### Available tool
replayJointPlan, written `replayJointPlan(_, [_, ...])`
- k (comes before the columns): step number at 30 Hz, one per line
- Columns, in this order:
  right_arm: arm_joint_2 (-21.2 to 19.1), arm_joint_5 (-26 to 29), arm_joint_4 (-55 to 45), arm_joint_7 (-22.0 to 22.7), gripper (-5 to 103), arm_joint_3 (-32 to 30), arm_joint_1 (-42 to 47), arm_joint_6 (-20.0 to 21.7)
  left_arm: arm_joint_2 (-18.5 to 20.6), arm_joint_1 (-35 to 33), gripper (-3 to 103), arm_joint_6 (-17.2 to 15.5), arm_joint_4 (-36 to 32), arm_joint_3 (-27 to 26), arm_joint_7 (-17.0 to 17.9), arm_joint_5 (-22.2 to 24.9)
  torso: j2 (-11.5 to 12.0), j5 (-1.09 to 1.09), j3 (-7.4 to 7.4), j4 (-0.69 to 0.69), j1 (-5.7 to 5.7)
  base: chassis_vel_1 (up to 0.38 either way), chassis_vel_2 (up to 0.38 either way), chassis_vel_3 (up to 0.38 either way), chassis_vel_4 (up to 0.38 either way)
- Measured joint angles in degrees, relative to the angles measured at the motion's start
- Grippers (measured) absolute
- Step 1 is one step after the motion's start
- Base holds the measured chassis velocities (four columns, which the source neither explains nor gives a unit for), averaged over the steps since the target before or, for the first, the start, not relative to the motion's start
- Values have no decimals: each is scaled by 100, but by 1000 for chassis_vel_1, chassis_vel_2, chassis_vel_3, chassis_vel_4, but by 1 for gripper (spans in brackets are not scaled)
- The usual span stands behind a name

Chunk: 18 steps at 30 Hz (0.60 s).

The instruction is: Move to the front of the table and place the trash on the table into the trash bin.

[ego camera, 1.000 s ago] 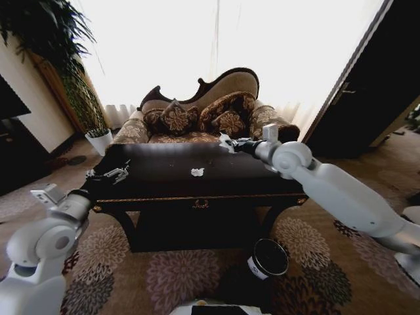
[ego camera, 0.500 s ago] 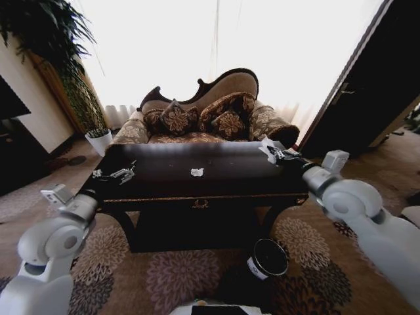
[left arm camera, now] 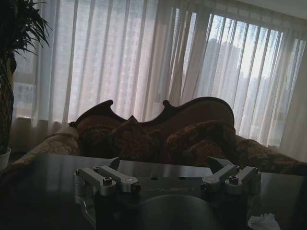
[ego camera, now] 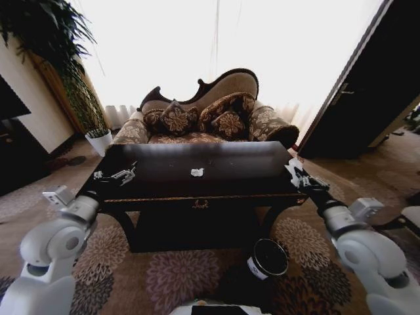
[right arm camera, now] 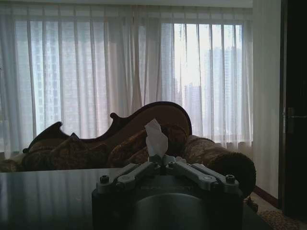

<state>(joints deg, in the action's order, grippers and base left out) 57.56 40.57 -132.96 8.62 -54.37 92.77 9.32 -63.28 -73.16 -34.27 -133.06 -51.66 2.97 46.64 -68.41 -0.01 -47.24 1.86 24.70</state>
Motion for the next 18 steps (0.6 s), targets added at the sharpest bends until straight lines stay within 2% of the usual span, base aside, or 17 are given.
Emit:
replayJointPlan(3, [417, -589, 168, -174, 1, 56, 295, -715, -4, -23, 100, 4, 4, 0, -3, -10, 1, 1, 0, 0, 0, 0, 0, 0, 0])
replayJointPlan(4, [417, -589, 168, -174, 1, 56, 295, -715, -4, -23, 100, 4, 4, 0, -3, -10, 1, 1, 0, 0, 0, 0, 0, 0, 0])
replayJointPlan(7, [795, -1023, 509, -367, 1, 208, 497, -1605, -6, -51, 100, 14, 4, -4, -5, -16, 0, 0, 0, -1, 0, 0, 0, 0, 0])
replayJointPlan(8, [795, -1023, 509, -367, 1, 208, 497, -1605, -6, -51, 100, 14, 4, -4, -5, -16, 0, 0, 0, -1, 0, 0, 0, 0, 0])
replayJointPlan(11, [1115, -1330, 905, -494, 1, 371, 580, -2174, 5, -52, 100, 19, 16, -15, -7, -16, 0, 1, 0, 0, 0, 0, 0, 0, 0])
replayJointPlan(18, [1529, -1565, 1533, -498, 1, 577, 540, -2685, 38, -20, 100, 23, 45, -71, -10, 8, 1, 0, -1, -1, 1, 0, 0, 0, 0])
